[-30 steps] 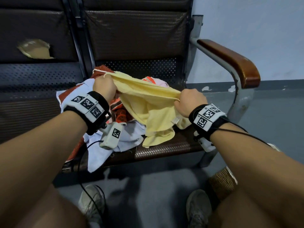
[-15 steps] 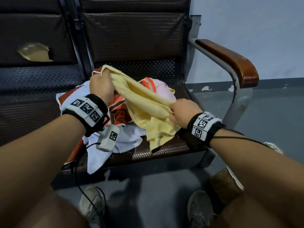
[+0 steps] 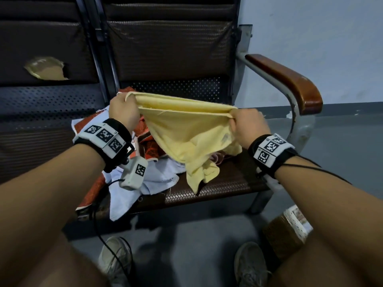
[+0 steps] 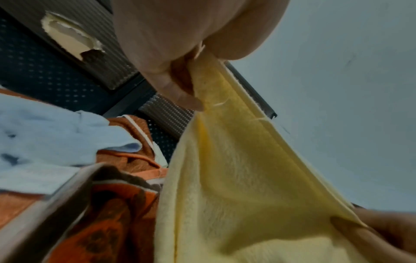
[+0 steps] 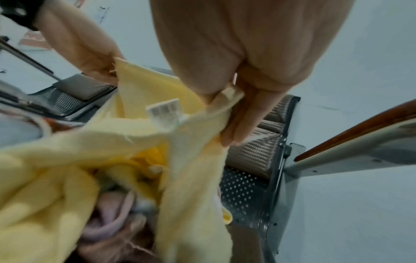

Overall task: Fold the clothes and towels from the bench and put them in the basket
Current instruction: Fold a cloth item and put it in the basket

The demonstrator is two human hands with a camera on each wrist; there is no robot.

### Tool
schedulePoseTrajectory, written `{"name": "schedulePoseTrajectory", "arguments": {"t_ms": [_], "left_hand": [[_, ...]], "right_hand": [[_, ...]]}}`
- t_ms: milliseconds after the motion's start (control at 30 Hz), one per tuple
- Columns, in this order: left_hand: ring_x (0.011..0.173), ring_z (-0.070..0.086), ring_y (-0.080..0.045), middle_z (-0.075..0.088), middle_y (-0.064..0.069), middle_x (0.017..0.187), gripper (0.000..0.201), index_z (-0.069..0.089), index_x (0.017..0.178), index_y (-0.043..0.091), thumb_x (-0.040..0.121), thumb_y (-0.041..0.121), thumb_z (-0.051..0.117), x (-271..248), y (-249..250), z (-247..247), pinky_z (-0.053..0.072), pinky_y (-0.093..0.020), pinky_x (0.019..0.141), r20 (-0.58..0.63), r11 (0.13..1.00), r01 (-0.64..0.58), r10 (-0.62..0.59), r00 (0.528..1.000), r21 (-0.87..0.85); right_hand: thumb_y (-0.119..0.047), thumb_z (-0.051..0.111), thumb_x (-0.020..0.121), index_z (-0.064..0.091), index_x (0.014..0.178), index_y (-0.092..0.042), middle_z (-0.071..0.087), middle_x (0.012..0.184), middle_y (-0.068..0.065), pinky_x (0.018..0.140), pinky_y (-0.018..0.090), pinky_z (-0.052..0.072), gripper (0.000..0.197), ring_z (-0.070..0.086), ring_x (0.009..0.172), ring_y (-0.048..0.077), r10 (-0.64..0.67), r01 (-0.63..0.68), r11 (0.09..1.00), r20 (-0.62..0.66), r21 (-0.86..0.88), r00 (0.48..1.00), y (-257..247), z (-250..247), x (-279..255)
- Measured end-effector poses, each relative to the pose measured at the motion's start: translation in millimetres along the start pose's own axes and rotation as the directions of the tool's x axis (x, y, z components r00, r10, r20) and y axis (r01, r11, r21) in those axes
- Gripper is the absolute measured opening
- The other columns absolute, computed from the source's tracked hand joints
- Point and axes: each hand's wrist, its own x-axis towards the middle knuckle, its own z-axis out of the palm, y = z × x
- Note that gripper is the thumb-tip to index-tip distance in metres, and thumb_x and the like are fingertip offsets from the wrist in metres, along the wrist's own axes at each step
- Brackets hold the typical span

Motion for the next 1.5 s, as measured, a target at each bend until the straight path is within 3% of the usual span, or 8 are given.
{"name": "schedulePoseTrajectory", "arguments": {"t_ms": [200, 400, 600, 800, 933, 1200, 1333, 1500], "left_hand": [[0.077, 0.047, -0.020, 0.053, 0.001, 0.072, 0.030, 0.058, 0.070, 0.019, 0.086, 0.034, 0.037, -3, 43, -1, 0.039, -0.037, 0.071, -0.089, 0.983, -0.116, 0.104, 0.991, -0.143], [0.066, 0.036, -0.018, 0.038, 0.006, 0.063, 0.030, 0.047, 0.049, 0.025, 0.078, 0.029, 0.051, 4, 88, -25, 0.029, -0.038, 0.066, -0.051, 0.961, -0.056, 0.044, 0.998, -0.270], [0.060, 0.049, -0.027, 0.050, -0.005, 0.065, 0.014, 0.051, 0.065, 0.016, 0.060, 0.014, 0.063, 8, 108, -48, 0.039, -0.038, 0.058, 0.221, 0.945, -0.039, 0.116, 0.968, -0.325], [0.092, 0.070, -0.032, 0.072, -0.017, 0.102, 0.029, 0.068, 0.101, 0.008, 0.076, 0.001, 0.080, 19, 102, -66, 0.057, -0.053, 0.087, 0.293, 0.971, -0.177, 0.218, 0.931, -0.161], [0.086, 0.074, -0.026, 0.076, -0.014, 0.099, 0.047, 0.071, 0.102, 0.007, 0.061, 0.018, 0.091, 16, 99, -66, 0.061, -0.038, 0.070, 0.298, 0.976, -0.132, 0.180, 0.937, -0.173], [0.089, 0.073, -0.021, 0.076, -0.006, 0.094, 0.020, 0.072, 0.101, 0.013, 0.082, 0.015, 0.079, 7, 76, -61, 0.058, -0.028, 0.068, 0.308, 0.997, -0.055, 0.071, 0.949, -0.057], [0.088, 0.073, -0.026, 0.075, -0.014, 0.100, 0.032, 0.074, 0.106, 0.005, 0.077, 0.012, 0.083, -2, 72, -62, 0.059, -0.034, 0.078, 0.323, 0.998, -0.025, 0.041, 0.946, -0.056], [0.078, 0.074, -0.016, 0.075, -0.007, 0.094, 0.025, 0.074, 0.099, 0.008, 0.078, 0.017, 0.083, -9, 82, -56, 0.060, -0.027, 0.068, 0.262, 0.988, -0.009, 0.049, 0.964, -0.152]], "right_hand": [[-0.025, 0.063, 0.087, 0.075, 0.088, -0.027, 0.068, 0.082, -0.005, 0.079, 0.025, 0.043, 0.013, 0.061, 0.085, 0.019, 0.180, -0.091, 0.891, -0.162, 0.444, 0.970, 3, -35, 18], [-0.032, 0.038, 0.090, 0.048, 0.090, -0.027, 0.059, 0.086, 0.002, 0.065, 0.035, 0.041, 0.011, 0.055, 0.078, 0.024, -0.125, 0.163, 0.930, -0.135, 0.328, 0.983, 7, -79, 32], [-0.012, 0.046, 0.094, 0.064, 0.100, -0.025, 0.063, 0.087, -0.003, 0.072, 0.030, 0.041, 0.023, 0.060, 0.084, 0.022, -0.175, 0.203, 0.907, -0.107, 0.368, 0.979, 21, -115, 47], [-0.020, 0.062, 0.092, 0.054, 0.114, -0.024, 0.063, 0.104, 0.003, 0.080, 0.034, 0.046, 0.024, 0.057, 0.092, 0.023, -0.163, 0.163, 0.937, -0.024, 0.308, 0.986, 27, -137, 50], [-0.039, 0.063, 0.094, 0.069, 0.082, -0.015, 0.065, 0.079, 0.004, 0.064, 0.031, 0.040, 0.028, 0.062, 0.078, 0.025, -0.126, 0.127, 0.992, 0.123, 0.001, 0.984, 24, -133, 43], [-0.004, 0.047, 0.094, 0.068, 0.090, -0.021, 0.062, 0.071, -0.008, 0.057, 0.021, 0.041, 0.027, 0.057, 0.063, 0.005, -0.104, 0.058, 0.953, 0.143, 0.297, 0.984, 22, -114, 23], [0.004, 0.043, 0.084, 0.066, 0.077, -0.009, 0.066, 0.073, 0.008, 0.062, 0.031, 0.046, 0.027, 0.060, 0.070, 0.022, -0.070, 0.011, 0.943, 0.167, 0.332, 0.983, 16, -114, 19], [-0.031, 0.047, 0.090, 0.054, 0.063, -0.009, 0.054, 0.065, 0.010, 0.061, 0.035, 0.039, 0.036, 0.050, 0.062, 0.017, -0.086, 0.028, 0.872, 0.098, 0.488, 0.991, 7, -117, 18]]}}
